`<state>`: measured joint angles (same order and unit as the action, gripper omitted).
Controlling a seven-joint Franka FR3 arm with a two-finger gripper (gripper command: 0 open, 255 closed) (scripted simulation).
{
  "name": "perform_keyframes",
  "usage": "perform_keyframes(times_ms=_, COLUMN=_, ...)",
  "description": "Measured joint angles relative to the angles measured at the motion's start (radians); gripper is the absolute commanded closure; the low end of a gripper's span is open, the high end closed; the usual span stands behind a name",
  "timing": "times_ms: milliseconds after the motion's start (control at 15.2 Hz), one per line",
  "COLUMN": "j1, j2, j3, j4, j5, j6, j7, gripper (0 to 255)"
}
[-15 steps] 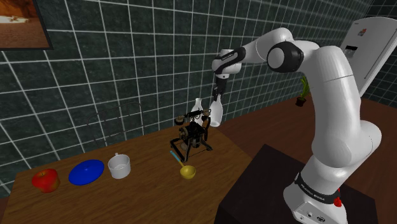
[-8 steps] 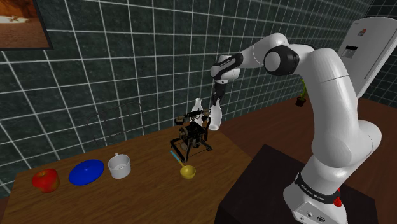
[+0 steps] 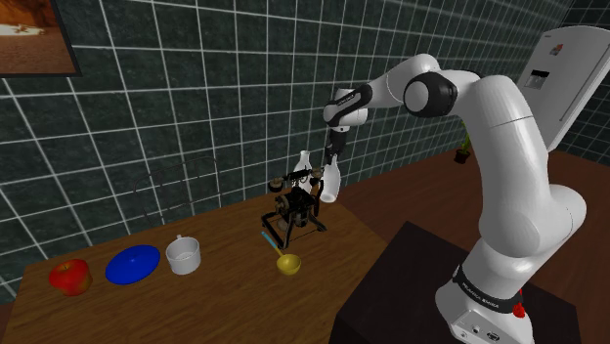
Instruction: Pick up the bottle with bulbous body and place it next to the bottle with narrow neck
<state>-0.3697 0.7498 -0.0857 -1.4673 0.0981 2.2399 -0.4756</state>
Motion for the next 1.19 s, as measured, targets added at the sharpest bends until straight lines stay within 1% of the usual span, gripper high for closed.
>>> perform_keyframes(times_ms=66, j1=0.0, j2=0.0, j3=0.0, j4=0.0, j5=0.0, j6=0.0, j7=0.0, gripper=0)
perform_keyframes(times_ms=462, j1=0.0, j2=0.0, j3=0.0, j4=0.0, j5=0.0, j6=0.0, j7=0.0, gripper=0)
perform_keyframes(times_ms=660, j1=0.0, j2=-0.046, j3=-0.003, j4=-0.008, j5=-0.003, j6=-0.037, j7=0.0, gripper=0)
perform_keyframes(times_ms=792, j1=0.002, j2=-0.066, j3=-0.005, j4=0.007, j5=-0.006, j6=-0.071, j7=0.004, gripper=0)
perform_keyframes(times_ms=1188, j1=0.002, j2=-0.074, j3=-0.006, j4=0.009, j5=-0.007, j6=-0.082, j7=0.004, gripper=0)
